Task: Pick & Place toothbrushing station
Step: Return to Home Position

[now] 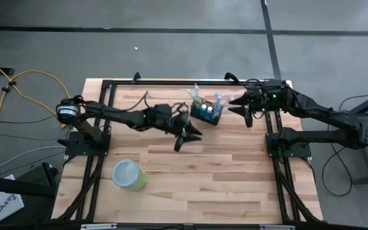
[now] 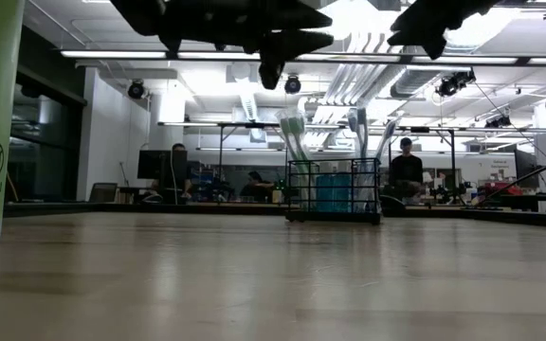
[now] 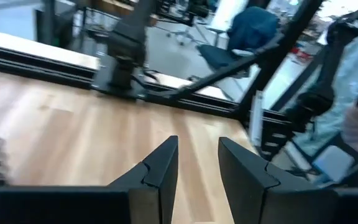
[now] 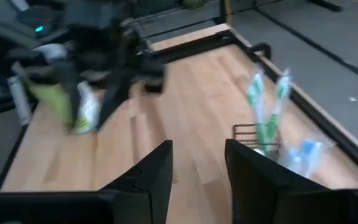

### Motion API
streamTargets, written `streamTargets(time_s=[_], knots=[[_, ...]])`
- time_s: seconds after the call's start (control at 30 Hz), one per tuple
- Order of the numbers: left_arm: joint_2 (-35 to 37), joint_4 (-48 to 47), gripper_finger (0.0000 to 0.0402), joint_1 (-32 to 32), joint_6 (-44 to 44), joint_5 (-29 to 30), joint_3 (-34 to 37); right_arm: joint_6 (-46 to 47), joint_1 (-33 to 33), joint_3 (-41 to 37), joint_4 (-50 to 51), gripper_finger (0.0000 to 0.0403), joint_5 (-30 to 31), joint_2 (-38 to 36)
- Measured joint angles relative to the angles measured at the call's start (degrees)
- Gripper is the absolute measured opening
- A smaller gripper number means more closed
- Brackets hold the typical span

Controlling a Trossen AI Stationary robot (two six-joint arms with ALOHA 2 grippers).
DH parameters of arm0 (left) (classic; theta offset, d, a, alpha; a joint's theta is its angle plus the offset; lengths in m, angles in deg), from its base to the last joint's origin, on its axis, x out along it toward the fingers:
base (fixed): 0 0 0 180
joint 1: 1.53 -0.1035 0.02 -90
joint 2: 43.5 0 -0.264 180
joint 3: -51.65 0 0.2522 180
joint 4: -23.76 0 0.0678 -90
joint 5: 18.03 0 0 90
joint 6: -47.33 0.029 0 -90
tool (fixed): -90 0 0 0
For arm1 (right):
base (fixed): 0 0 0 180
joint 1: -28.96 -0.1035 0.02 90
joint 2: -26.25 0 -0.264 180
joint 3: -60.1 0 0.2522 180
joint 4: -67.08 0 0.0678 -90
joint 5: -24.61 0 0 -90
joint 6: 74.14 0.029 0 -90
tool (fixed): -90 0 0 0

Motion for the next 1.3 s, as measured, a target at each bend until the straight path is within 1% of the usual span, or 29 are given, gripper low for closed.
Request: streamTargets(time_s=[0.2,0.33,0.43,0.53,0.6,0.73,0.83,1.0,1.13,1.3], knots=[[3.01,-7.58,0.0111,-5.01,6.82,0.51,0.26,1.18,-4.23,0.00,3.75,0.0139,-4.28,-3.61],[4.07,-7.76,0.0111,-7.12,10.88,1.93,1.95,1.68,-8.96,-1.31,3.07,0.0139,-3.10,-4.63],[5.80,-7.55,0.0111,-9.27,11.19,4.60,3.85,1.98,-12.59,-4.38,1.30,0.0139,-2.81,-5.41],[8.78,-6.08,0.0111,-11.46,9.99,5.31,7.42,3.43,-16.04,-8.04,-0.87,0.0139,-2.54,-6.23],[11.67,-5.00,0.0111,-12.42,9.81,5.27,10.71,4.50,-18.19,-10.83,-2.58,0.0139,-0.84,-6.75],[18.20,-0.66,0.0110,-12.63,9.35,6.41,18.15,7.54,-21.43,-16.24,-5.41,0.0139,7.44,-7.65],[23.01,2.04,0.0110,-12.11,8.94,8.83,23.19,8.81,-23.76,-20.79,-11.46,0.0139,10.54,-8.78],[29.28,2.58,0.0110,-9.73,8.81,13.35,28.85,9.58,-25.76,-28.49,-21.93,0.0139,10.39,-11.45],[31.65,2.34,0.0110,-7.57,9.55,15.40,30.57,10.77,-26.41,-34.09,-29.35,0.0139,10.33,-13.39],[32.04,1.57,0.0110,-5.76,9.65,15.37,31.04,10.90,-27.09,-39.99,-37.80,0.0139,10.35,-14.18]])
